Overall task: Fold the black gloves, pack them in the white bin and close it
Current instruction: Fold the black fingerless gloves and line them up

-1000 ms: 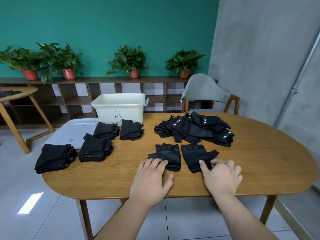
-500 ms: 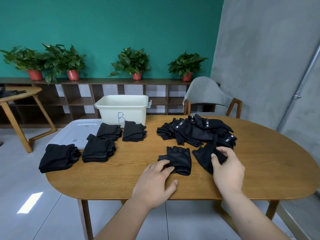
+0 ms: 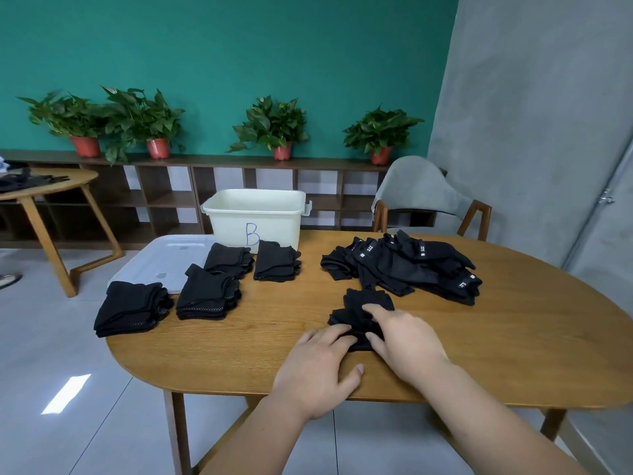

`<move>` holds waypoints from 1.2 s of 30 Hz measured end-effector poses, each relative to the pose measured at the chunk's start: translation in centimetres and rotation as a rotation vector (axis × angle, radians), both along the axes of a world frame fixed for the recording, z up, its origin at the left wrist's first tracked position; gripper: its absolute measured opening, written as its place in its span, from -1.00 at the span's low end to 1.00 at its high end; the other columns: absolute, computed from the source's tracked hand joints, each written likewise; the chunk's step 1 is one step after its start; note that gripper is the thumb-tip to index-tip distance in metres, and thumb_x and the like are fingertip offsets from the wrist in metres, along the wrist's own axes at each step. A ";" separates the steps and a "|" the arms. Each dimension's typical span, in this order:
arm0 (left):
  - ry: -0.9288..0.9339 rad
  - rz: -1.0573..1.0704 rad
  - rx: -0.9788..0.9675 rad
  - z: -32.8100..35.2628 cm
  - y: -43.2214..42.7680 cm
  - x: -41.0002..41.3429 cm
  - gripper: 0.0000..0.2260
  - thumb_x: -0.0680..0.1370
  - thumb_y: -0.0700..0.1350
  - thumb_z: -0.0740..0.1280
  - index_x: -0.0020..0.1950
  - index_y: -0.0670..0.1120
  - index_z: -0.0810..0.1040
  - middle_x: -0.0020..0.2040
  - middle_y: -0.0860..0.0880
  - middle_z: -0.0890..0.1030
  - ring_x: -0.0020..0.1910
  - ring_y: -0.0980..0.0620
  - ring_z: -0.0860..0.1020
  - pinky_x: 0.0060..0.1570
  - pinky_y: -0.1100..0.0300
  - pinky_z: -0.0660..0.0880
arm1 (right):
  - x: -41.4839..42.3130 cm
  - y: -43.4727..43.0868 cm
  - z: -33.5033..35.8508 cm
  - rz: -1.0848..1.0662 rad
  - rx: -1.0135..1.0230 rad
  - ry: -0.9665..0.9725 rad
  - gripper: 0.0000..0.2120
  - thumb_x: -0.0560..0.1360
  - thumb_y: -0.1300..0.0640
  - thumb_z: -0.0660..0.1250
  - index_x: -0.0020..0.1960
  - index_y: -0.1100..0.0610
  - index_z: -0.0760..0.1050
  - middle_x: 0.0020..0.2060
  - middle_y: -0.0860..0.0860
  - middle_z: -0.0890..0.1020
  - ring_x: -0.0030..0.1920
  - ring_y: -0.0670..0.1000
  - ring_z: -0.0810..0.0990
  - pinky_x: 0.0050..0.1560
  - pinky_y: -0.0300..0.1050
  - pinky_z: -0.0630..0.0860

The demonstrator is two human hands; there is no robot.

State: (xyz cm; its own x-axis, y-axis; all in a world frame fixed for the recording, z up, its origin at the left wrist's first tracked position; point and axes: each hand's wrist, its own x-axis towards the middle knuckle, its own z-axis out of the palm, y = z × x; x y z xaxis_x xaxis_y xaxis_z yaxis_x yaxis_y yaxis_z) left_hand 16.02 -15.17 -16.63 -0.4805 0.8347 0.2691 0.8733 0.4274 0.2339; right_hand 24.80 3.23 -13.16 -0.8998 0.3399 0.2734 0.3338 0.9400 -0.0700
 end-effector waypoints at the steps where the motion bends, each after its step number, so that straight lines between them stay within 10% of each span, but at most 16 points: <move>1: 0.000 0.004 -0.001 0.0 0.0 0.0 -0.46 0.67 0.29 0.10 0.60 0.13 0.37 0.62 0.18 0.24 0.52 0.07 0.29 0.57 0.15 0.12 | 0.4 0.2 -0.4 -0.006 -0.081 0.079 -0.49 0.64 -0.07 0.31 0.56 -0.16 0.29 0.20 -0.08 0.64 0.13 0.02 0.64 0.03 -0.07 0.61; 10: 0.015 0.008 -0.022 0.1 -0.1 -0.1 -0.45 0.68 0.29 0.08 0.62 0.12 0.37 0.58 0.15 0.23 0.46 0.00 0.31 0.53 0.12 0.19 | 0.5 -0.1 -1.5 -0.019 0.043 0.408 -0.64 0.54 0.21 0.49 0.32 0.07 0.62 -0.21 0.00 0.69 -0.24 0.04 0.67 -0.35 -0.09 0.56; 18: 0.000 0.022 -0.026 -0.4 0.1 -0.4 -0.44 0.66 0.31 0.07 0.61 0.12 0.38 0.42 0.14 0.29 0.35 -0.01 0.39 0.45 0.11 0.31 | 0.7 -1.5 -3.2 0.048 0.293 0.267 -0.49 0.05 0.31 0.71 -0.05 0.07 0.68 -0.40 -0.06 0.62 -0.40 0.04 0.59 -0.42 -0.12 0.48; 23: 0.005 0.011 -0.022 -0.2 0.1 -0.3 -0.43 0.67 0.30 0.07 0.63 0.10 0.37 0.39 0.14 0.33 0.35 0.05 0.37 0.46 0.15 0.26 | 1.0 -1.1 -3.5 0.044 0.364 0.271 -0.38 0.08 0.34 0.69 0.14 0.22 0.70 -0.11 0.05 0.76 -0.19 0.13 0.71 -0.26 0.06 0.62; 32: -0.022 0.000 0.017 -0.3 0.2 -0.4 -0.43 0.67 0.30 0.08 0.61 0.09 0.37 0.39 0.16 0.36 0.34 0.06 0.40 0.45 0.15 0.29 | 0.8 -1.2 -3.3 -0.001 0.385 0.243 -0.46 0.16 0.29 0.66 0.15 0.20 0.71 -0.25 0.02 0.71 -0.28 0.13 0.63 -0.24 0.07 0.53; 36: -0.064 0.005 0.053 -0.3 0.1 -0.4 -0.48 0.67 0.27 0.10 0.56 0.08 0.41 0.39 0.18 0.39 0.33 0.08 0.42 0.45 0.14 0.31 | 0.9 -1.2 -2.9 0.084 0.355 0.131 -0.79 0.47 -0.01 0.52 0.07 0.01 0.72 -0.25 -0.08 0.70 -0.20 0.06 0.60 -0.14 0.03 0.47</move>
State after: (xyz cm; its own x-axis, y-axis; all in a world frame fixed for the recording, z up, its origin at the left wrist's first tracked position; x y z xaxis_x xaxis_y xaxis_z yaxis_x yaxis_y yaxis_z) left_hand 15.66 -15.03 -16.94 -0.5022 0.8178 0.2811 0.8537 0.4170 0.3119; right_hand 25.67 2.02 -16.09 -0.8700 0.1304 0.4756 0.2647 0.9372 0.2272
